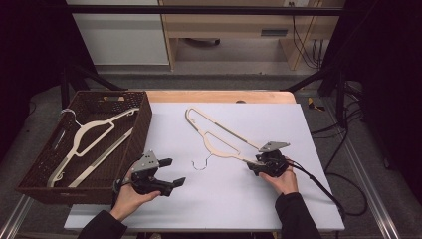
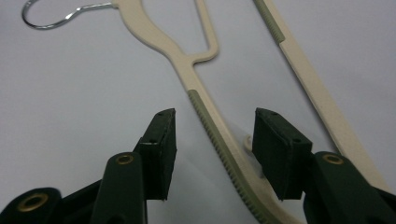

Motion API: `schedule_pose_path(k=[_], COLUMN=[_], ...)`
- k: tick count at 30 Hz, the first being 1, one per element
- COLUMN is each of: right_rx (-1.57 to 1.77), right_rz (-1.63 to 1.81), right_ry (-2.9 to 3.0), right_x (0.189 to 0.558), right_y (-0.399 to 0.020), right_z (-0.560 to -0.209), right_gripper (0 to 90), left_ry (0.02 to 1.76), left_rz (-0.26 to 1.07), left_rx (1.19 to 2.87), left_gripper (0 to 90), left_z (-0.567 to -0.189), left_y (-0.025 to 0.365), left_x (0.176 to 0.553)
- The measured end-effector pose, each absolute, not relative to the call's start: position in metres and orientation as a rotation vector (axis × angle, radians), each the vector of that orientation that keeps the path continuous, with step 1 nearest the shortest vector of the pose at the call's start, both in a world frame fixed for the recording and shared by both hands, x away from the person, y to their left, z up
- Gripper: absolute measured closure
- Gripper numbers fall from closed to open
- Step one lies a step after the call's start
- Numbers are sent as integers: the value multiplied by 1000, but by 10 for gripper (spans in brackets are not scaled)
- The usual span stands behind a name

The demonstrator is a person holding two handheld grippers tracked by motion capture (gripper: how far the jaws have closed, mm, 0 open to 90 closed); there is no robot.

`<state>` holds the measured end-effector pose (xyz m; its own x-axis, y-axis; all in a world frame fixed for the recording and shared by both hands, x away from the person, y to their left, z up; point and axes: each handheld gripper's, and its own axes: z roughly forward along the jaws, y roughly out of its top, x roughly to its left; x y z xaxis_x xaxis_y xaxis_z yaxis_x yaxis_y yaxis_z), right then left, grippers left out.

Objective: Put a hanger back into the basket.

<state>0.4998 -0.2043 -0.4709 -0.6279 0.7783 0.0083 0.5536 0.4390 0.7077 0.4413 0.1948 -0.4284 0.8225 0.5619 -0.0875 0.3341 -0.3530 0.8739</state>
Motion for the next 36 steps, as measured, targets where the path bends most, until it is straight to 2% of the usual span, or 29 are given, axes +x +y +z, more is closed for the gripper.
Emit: schedule_pose_path(k=[8,15,18,34,36], right_rx=[1090,1104,1127,1292,1248], right_rz=[1008,999,983,984,1004], right_ry=[2410,2428,2445,2552,2541], right_x=[513,517,516,474,473], right_y=[-201,-201,-200,-180,-179], right_z=[-479,-477,-475,-468,-469], right_gripper=[583,741,757,787,688], left_ry=[666,677,673,671,671], left_rz=[271,272,274,277,277], left_rx=[1975,1973,1976,1983,1984], left_gripper=[166,169,169,168,169], left_z=[-430,-430,-430,-431,-431], left_y=[195,196,196,196,196], left_x=[442,443,442,440,440])
